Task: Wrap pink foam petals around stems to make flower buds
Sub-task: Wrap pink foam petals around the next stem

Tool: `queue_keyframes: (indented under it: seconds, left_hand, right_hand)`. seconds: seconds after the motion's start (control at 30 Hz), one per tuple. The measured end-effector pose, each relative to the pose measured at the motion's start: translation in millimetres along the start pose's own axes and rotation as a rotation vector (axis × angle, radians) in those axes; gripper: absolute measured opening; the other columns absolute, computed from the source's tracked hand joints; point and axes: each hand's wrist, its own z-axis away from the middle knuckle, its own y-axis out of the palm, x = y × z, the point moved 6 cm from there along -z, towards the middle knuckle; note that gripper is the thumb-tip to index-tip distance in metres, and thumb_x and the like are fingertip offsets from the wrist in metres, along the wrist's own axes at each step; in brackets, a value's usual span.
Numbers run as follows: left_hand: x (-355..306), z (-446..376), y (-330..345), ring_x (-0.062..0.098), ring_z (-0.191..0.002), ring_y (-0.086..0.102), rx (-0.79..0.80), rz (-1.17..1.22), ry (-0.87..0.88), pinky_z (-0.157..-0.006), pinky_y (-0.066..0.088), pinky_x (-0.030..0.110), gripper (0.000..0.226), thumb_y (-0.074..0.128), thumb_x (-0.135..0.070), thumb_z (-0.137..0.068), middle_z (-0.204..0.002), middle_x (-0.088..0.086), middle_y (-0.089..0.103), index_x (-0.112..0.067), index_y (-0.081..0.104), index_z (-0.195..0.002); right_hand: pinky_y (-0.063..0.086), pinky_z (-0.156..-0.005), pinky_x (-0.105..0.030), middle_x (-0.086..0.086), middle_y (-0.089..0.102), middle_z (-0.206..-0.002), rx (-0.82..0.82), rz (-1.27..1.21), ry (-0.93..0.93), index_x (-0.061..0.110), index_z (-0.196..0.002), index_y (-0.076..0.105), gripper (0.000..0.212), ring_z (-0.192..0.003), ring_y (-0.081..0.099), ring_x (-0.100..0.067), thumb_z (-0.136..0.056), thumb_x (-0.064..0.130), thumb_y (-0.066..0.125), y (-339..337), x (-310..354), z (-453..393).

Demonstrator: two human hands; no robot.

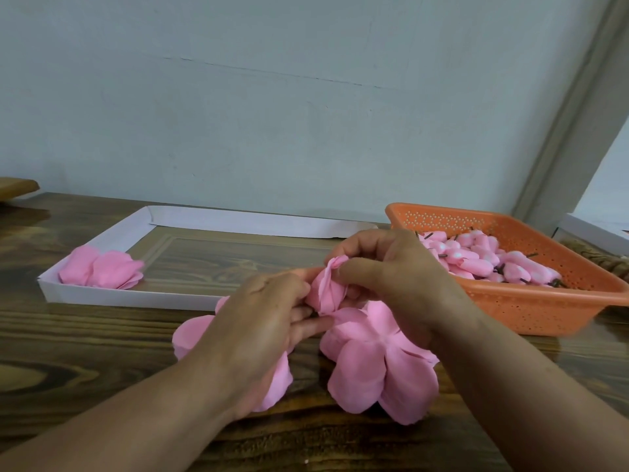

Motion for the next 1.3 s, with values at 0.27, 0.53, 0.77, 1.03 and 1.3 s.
queue_keyframes:
  seconds: [0.27,0.53,0.77,1.03,1.3]
  left_hand:
    - [-0.2,-0.6,0.7,0.019,-0.096,0.071,0.026,0.010,0.011,-0.079,0.057,0.025,0.045,0.028,0.009,-0.092,-0.101,0.010,0.074,-0.003,0.070,-0.105]
    - [0.5,-1.0,0.4,0.019,-0.095,0.071,0.036,0.024,-0.001,-0.076,0.057,0.023,0.044,0.029,0.009,-0.090,-0.099,0.013,0.074,-0.002,0.069,-0.103]
    - [-0.3,2.8,6.8,0.019,-0.100,0.069,0.109,-0.033,0.007,-0.068,0.053,0.014,0.035,0.049,0.009,-0.080,-0.101,0.013,0.074,-0.004,0.071,-0.105]
    - [4.2,3.6,4.6,0.015,-0.095,0.071,0.053,-0.082,0.013,-0.064,0.051,0.011,0.024,0.053,-0.002,-0.089,-0.097,0.007,0.075,-0.009,0.071,-0.103]
    - [14.5,5.2,1.4,0.029,-0.095,0.070,-0.052,-0.213,-0.008,-0.093,0.050,0.054,0.026,0.049,-0.021,-0.097,-0.093,0.010,0.075,-0.021,0.074,-0.091]
  right_hand:
    - [0.055,-0.071,-0.040,-0.016,0.069,-0.080,0.026,0.115,-0.012,0.017,-0.072,0.066,0.019,-0.068,0.062,-0.022,-0.067,0.002,0.076,1.4,4.7,3.6]
    - [0.053,-0.068,-0.039,-0.018,0.068,-0.077,0.021,0.068,-0.018,0.014,-0.071,0.066,0.016,-0.069,0.061,-0.023,-0.078,-0.001,0.066,0.4,5.0,2.1]
    - [0.052,-0.059,-0.033,-0.011,0.065,-0.065,-0.061,0.053,-0.022,0.016,-0.063,0.066,0.016,-0.058,0.059,-0.018,-0.075,0.005,0.069,-0.7,0.1,1.0]
    - [0.051,-0.057,-0.033,-0.013,0.063,-0.067,-0.068,0.049,0.014,0.014,-0.066,0.064,0.015,-0.057,0.058,-0.019,-0.078,0.006,0.067,2.1,-4.6,-0.1]
    - [0.050,-0.047,-0.024,-0.004,0.059,-0.051,-0.110,0.111,0.006,0.007,-0.065,0.064,0.015,-0.045,0.055,-0.011,-0.078,0.001,0.066,10.8,-6.9,1.6]
